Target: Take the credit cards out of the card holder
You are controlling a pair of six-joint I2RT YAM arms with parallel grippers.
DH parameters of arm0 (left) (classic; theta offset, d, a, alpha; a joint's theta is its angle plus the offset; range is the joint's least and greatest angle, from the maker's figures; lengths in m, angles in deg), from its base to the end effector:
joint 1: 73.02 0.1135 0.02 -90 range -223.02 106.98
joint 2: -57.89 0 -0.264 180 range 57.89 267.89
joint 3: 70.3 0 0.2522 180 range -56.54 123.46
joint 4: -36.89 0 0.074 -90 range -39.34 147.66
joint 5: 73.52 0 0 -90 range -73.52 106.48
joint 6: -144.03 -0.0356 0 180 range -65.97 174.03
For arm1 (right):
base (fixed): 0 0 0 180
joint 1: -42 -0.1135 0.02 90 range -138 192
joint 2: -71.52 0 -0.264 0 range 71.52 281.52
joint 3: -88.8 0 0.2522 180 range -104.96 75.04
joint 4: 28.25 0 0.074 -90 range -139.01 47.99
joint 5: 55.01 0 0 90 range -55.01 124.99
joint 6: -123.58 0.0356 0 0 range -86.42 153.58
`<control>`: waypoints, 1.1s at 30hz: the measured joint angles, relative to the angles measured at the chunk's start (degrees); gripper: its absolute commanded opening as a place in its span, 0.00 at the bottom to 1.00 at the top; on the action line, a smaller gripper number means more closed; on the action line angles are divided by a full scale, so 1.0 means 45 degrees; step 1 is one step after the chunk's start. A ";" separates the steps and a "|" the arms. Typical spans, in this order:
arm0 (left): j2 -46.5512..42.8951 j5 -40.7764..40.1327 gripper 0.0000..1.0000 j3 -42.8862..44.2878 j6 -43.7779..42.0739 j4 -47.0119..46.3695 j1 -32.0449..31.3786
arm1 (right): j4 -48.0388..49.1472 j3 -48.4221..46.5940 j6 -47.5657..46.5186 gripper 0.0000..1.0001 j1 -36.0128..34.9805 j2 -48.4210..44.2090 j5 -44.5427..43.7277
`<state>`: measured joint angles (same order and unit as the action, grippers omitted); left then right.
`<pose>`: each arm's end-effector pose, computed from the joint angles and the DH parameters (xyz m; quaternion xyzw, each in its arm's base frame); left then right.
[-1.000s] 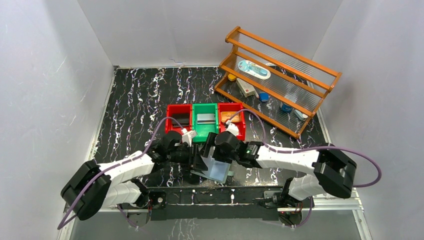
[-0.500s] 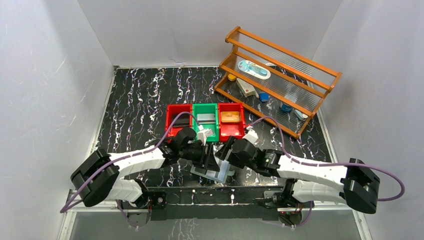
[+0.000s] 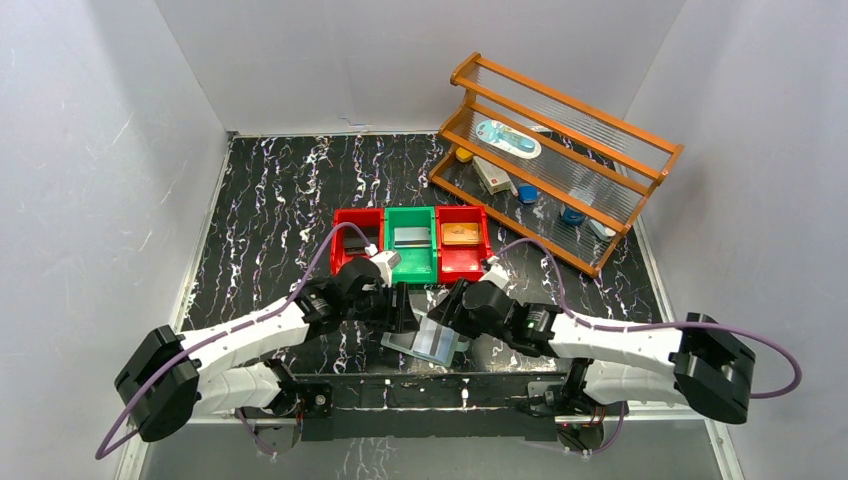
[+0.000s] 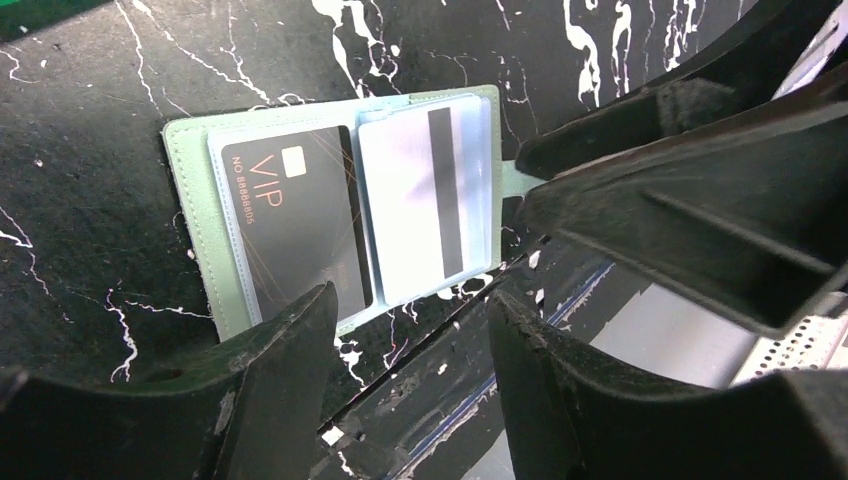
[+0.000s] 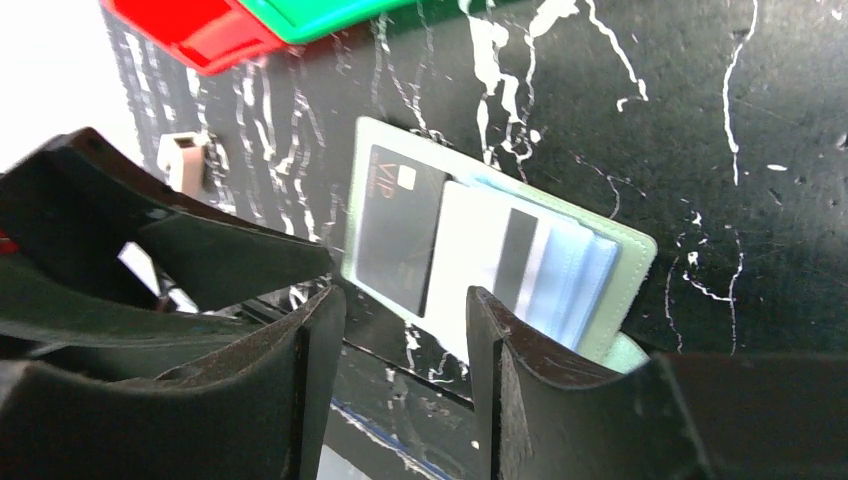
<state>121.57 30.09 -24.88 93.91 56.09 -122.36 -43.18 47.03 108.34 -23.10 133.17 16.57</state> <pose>0.1426 -0.1789 0.2051 0.1257 0.8830 -0.3843 0.2383 0.1030 0.1951 0.1986 0.1475 0.8655 0.3808 0.2901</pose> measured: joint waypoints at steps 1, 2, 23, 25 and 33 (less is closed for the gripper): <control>0.0049 -0.0083 0.58 0.0000 0.0005 0.0010 0.0005 | 0.0107 0.0000 0.0000 0.56 0.0000 0.0301 0.0151; 0.0117 -0.0126 0.58 0.0010 0.0010 0.0005 0.0010 | 0.0160 -0.0005 0.0000 0.56 0.0000 0.0602 0.0277; 0.1651 0.0772 0.61 0.0306 -0.0121 -0.0578 0.0529 | 0.0831 0.0170 0.0355 0.56 0.0000 0.2409 0.1137; 0.1826 0.0913 0.61 0.0350 -0.0165 -0.0646 0.0529 | 0.0787 0.0170 0.0369 0.56 0.0000 0.2404 0.1132; 0.2404 0.1462 0.61 0.0389 -0.0253 -0.0971 0.0534 | 0.0432 0.0170 0.0384 0.56 0.0000 0.2205 0.1132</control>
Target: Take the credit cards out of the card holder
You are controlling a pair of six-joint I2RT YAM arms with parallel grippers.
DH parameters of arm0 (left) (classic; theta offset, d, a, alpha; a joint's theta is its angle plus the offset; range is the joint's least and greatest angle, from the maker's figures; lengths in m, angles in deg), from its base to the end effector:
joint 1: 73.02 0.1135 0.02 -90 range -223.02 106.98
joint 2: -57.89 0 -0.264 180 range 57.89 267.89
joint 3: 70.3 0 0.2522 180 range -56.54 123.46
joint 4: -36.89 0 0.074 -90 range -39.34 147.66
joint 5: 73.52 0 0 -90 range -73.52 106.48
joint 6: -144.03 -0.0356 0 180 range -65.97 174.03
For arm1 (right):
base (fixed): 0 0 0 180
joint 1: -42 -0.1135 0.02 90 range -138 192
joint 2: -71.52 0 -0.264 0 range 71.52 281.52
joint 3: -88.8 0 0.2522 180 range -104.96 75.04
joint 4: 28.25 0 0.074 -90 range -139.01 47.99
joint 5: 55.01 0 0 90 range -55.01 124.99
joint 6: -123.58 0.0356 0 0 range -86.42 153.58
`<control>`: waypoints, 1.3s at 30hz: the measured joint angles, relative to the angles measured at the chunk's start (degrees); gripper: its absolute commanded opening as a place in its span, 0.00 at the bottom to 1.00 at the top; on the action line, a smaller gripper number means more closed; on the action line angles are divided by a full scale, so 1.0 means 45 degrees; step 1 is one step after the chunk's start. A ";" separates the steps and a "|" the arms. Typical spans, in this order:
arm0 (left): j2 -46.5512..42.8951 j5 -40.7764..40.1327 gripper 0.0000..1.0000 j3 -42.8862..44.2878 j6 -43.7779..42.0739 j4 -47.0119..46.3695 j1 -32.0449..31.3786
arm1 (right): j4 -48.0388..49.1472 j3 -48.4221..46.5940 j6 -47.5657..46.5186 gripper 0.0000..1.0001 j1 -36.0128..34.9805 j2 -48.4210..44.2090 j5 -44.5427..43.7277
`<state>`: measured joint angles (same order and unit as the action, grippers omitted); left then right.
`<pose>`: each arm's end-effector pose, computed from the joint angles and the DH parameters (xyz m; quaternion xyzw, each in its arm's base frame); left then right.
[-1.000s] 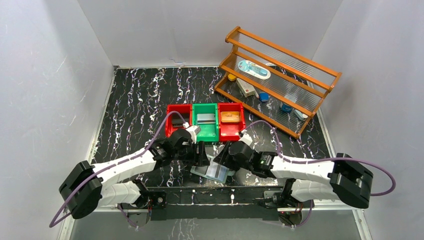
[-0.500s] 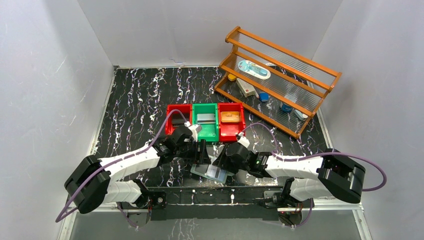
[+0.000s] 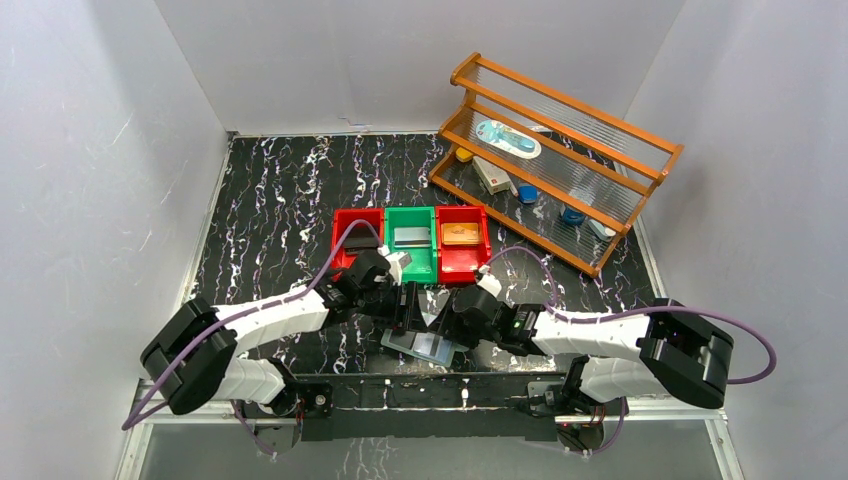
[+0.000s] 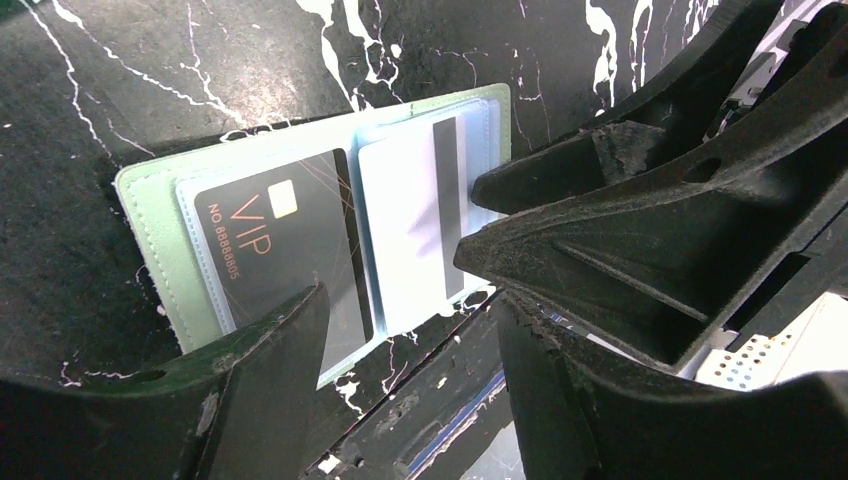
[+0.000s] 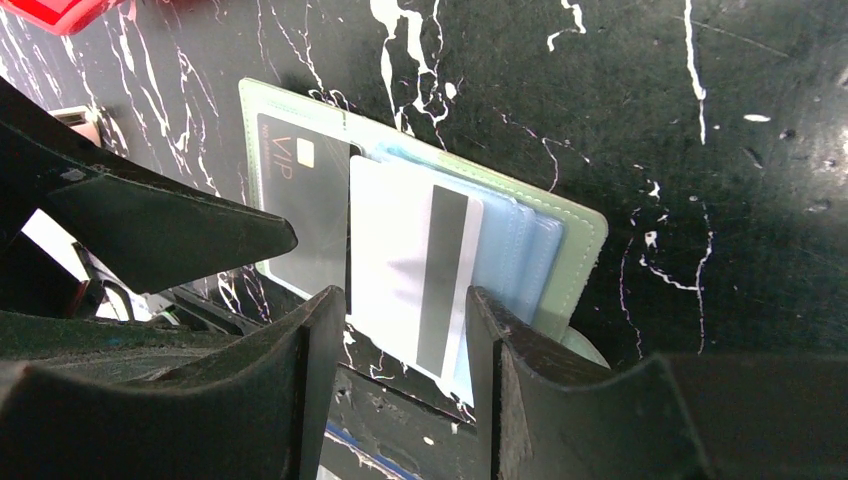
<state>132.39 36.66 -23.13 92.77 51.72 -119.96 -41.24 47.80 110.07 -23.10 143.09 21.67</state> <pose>0.1638 -0.1933 0.1800 0.1352 0.8926 -0.3889 0.1838 0.1053 0.2074 0.1608 0.1361 0.9038 0.3347 0.2295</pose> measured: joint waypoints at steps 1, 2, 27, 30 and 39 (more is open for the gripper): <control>0.0068 0.0058 0.61 0.0000 0.0000 -0.0058 0.0000 | -0.0044 0.0000 0.0000 0.56 0.0000 0.0000 0.0000; 0.0131 0.0117 0.61 0.0000 -0.0005 -0.0136 0.0000 | -0.0058 0.0000 0.0000 0.56 0.0000 0.0000 0.0000; 0.0719 0.1001 0.42 -0.1273 0.0763 -0.2404 0.0107 | 0.1690 0.0359 0.0986 0.56 0.0073 0.0758 0.0107; 0.0714 0.0957 0.36 -0.1277 0.0787 -0.2399 0.0112 | 0.1695 0.0364 0.1020 0.56 0.0073 0.0758 0.0102; 0.0457 0.0690 0.11 -0.1302 0.0743 -0.2132 0.0151 | 0.1690 0.0364 0.1030 0.56 0.0073 0.0758 0.0097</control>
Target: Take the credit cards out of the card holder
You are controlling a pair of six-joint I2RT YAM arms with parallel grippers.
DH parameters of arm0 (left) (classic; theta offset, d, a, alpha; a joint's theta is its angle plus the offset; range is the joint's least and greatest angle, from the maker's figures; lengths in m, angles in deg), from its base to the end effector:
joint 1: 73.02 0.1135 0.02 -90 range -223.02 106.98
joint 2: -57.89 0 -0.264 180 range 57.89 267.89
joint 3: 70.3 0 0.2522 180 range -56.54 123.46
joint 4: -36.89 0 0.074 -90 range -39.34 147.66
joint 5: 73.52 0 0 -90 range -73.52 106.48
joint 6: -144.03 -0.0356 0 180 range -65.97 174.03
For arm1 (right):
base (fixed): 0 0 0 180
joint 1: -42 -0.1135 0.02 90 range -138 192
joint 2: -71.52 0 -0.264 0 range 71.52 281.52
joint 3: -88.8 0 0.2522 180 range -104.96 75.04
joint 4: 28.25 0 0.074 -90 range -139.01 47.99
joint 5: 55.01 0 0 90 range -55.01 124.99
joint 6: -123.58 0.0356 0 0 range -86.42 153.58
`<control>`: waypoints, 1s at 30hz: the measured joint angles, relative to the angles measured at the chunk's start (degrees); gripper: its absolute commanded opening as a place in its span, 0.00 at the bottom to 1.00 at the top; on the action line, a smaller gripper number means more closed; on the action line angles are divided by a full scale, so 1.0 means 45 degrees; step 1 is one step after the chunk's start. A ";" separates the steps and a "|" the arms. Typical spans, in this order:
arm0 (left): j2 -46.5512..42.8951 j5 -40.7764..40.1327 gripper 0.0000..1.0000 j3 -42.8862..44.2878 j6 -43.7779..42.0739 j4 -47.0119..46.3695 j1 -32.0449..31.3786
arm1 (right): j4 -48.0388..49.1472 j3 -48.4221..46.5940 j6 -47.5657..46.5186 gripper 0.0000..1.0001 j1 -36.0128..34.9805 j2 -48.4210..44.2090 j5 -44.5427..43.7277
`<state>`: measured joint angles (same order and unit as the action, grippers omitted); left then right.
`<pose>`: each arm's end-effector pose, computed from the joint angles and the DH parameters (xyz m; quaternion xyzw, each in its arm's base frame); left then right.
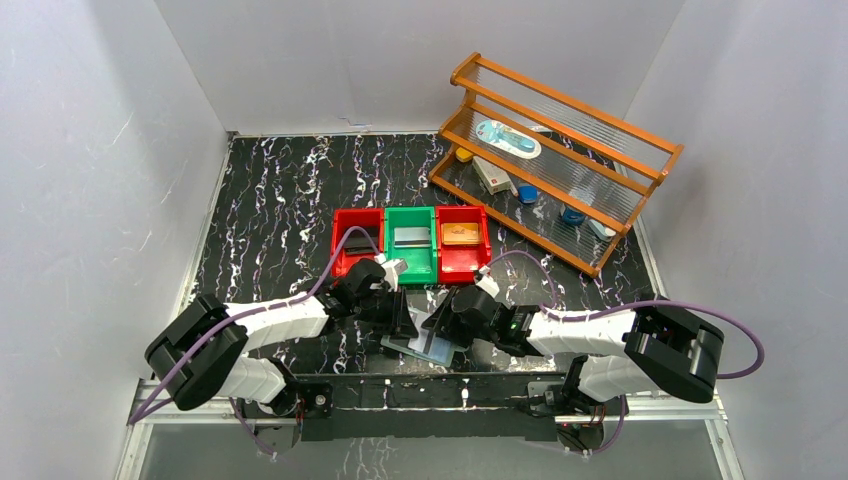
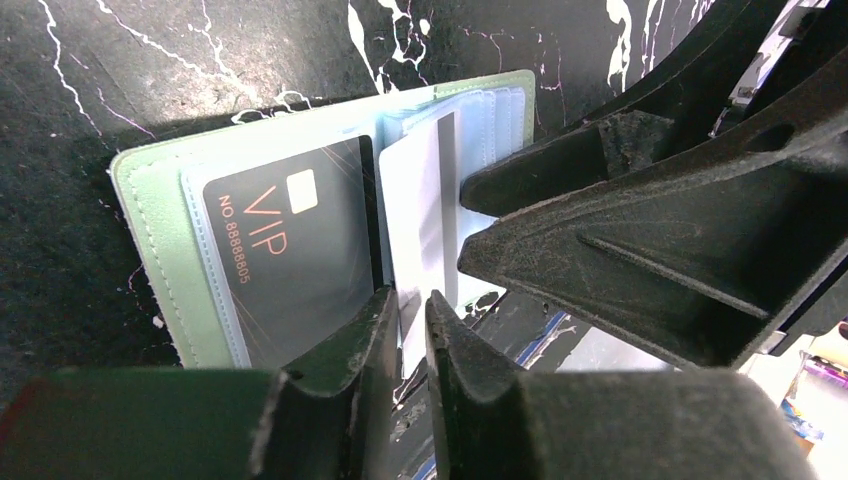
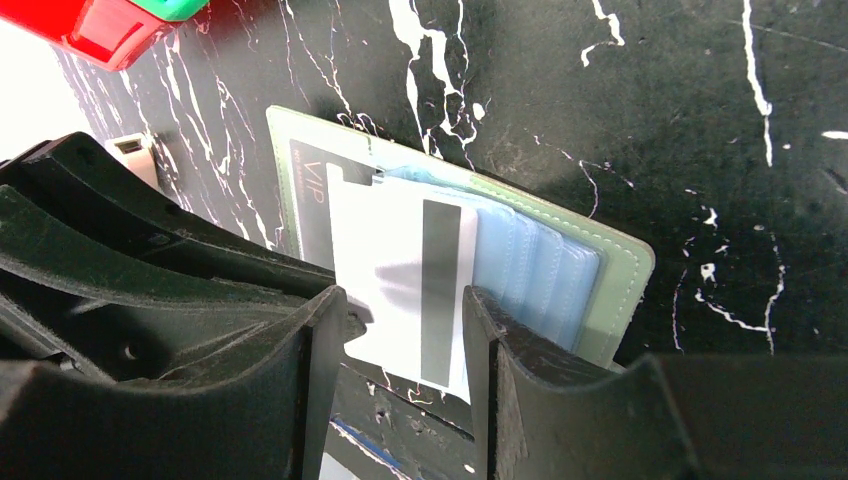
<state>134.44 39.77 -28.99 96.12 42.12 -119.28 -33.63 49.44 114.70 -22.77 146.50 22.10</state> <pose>0.1597 -0.1873 0.1555 0.1169 0.8857 -0.4174 0.1665 0.1089 0.2125 0.1503 0.1747 0.8884 0.3640 0.2185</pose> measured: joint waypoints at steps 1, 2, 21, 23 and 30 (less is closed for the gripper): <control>0.0000 0.0005 0.08 -0.0010 -0.0015 0.0005 0.0010 | 0.0000 0.0000 0.0000 0.56 0.0000 0.0000 0.0000; 0.0000 0.0005 0.05 -0.0019 -0.0019 0.0000 0.0019 | -0.0005 0.0000 0.0000 0.56 0.0000 0.0000 -0.0005; -0.0976 -0.0879 0.00 0.0204 -0.0563 0.1472 0.0039 | -0.0141 0.0000 0.0039 0.57 0.0000 -0.0083 -0.0029; -0.1112 -0.1093 0.00 0.0306 -0.0670 0.1802 0.0039 | -0.0146 0.0000 0.0000 0.58 0.0000 -0.0112 -0.0024; -0.1812 -0.1739 0.00 0.0495 -0.0923 0.2739 0.0044 | -0.0845 -0.0214 -0.1054 0.59 0.0000 -0.0442 0.0058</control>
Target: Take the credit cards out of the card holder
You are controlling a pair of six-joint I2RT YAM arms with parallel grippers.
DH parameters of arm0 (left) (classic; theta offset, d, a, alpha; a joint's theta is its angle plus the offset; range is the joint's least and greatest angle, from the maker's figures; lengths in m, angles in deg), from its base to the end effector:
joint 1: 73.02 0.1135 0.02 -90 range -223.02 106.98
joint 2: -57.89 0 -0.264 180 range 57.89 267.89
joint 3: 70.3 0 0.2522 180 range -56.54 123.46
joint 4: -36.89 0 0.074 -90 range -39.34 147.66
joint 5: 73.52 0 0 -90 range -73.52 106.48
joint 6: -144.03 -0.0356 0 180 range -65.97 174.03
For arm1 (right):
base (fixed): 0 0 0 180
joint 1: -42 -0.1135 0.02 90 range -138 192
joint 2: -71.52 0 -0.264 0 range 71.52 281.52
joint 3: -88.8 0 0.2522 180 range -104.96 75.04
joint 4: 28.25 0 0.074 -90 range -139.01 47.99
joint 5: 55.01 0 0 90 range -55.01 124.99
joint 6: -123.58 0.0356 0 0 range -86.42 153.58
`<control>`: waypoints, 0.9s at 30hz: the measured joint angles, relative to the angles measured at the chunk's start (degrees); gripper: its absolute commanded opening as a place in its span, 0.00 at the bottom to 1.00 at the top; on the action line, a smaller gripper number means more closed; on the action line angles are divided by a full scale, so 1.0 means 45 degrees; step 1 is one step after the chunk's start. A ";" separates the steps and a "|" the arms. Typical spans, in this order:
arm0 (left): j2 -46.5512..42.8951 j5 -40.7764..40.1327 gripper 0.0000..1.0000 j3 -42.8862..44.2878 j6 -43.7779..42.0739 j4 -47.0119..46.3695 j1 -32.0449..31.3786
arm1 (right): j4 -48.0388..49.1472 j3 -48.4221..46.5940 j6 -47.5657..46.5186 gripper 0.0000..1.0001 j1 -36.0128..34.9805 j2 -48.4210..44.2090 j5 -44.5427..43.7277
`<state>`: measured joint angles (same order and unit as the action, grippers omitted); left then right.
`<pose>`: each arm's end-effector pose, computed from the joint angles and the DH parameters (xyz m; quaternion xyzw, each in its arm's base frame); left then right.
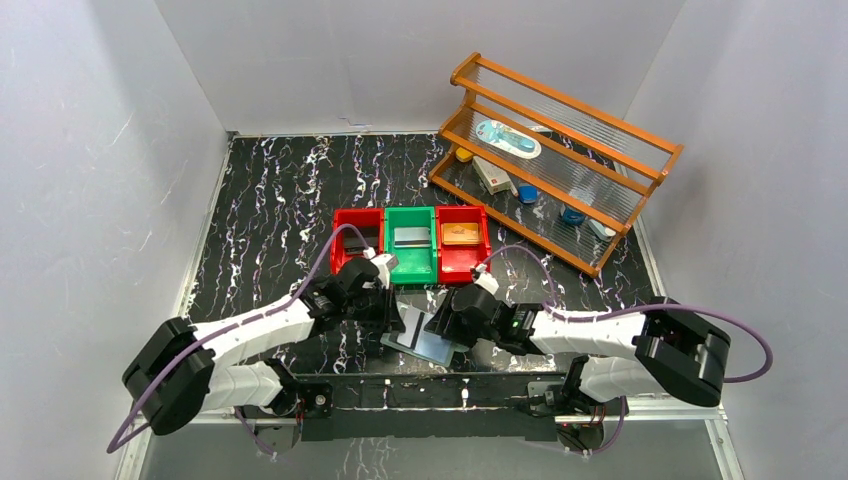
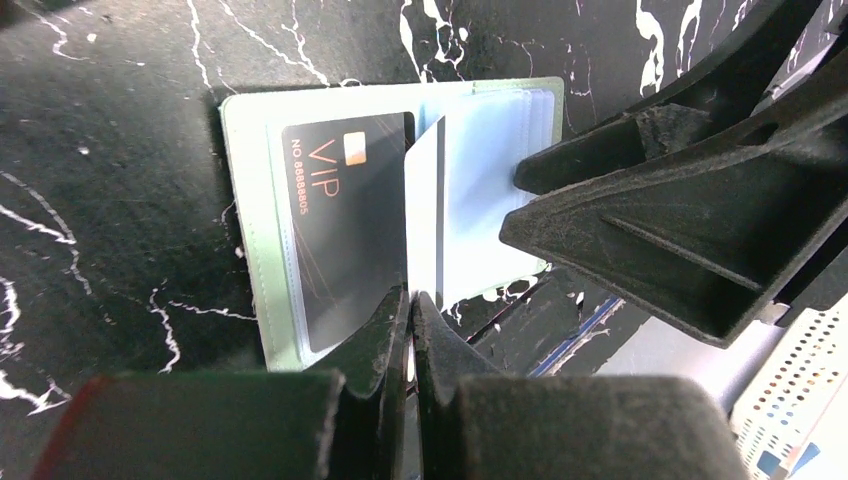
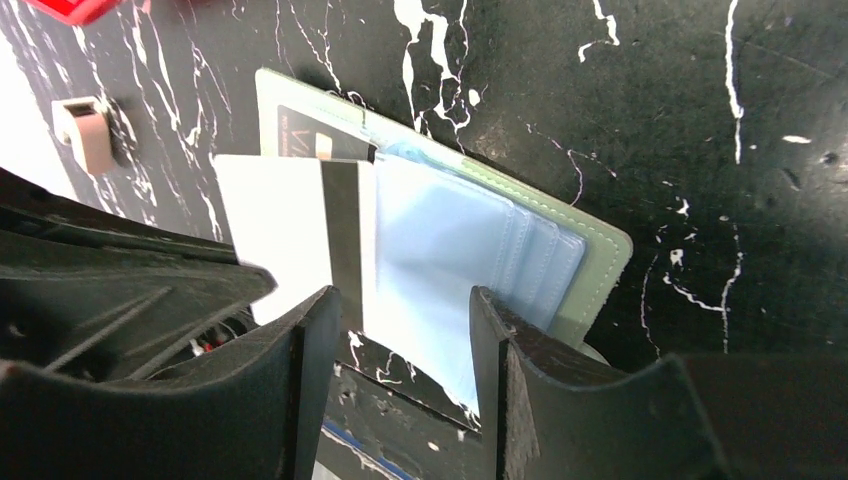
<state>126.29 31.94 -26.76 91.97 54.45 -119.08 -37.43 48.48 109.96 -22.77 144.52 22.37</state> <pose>0.1539 -0.1734 0.1799 0.1183 0.9006 -0.3589 0.2147 0.1077 0.2102 0.1572 0.1364 0.8983 0.3489 0.2295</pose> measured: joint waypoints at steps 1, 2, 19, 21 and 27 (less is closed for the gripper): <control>-0.0165 -0.0151 0.00 0.0044 -0.0019 0.0185 0.0000 | -0.0248 -0.0102 -0.0223 0.59 0.0000 -0.0049 0.0019; -0.0301 -0.0267 0.00 0.0068 -0.0039 0.0306 0.0000 | -0.0495 -0.0223 -0.0437 0.59 0.0000 -0.0097 0.0039; -0.3920 -0.3730 0.00 0.0423 -0.0039 0.3162 0.0097 | 0.0097 -0.1214 -0.1719 0.61 0.0049 0.0340 0.0986; -0.4255 -0.3939 0.00 0.0423 0.0005 0.3351 0.0117 | 0.0466 -0.1549 -0.1744 0.61 0.0058 0.0967 0.1224; -0.4779 -0.4245 0.00 0.0423 0.0092 0.3706 0.0131 | 0.1078 -0.2186 -0.1715 0.59 0.0151 0.2618 0.1564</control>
<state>104.78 12.84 -24.86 92.38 71.12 -118.49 -32.58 38.64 102.24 -22.09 156.30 29.40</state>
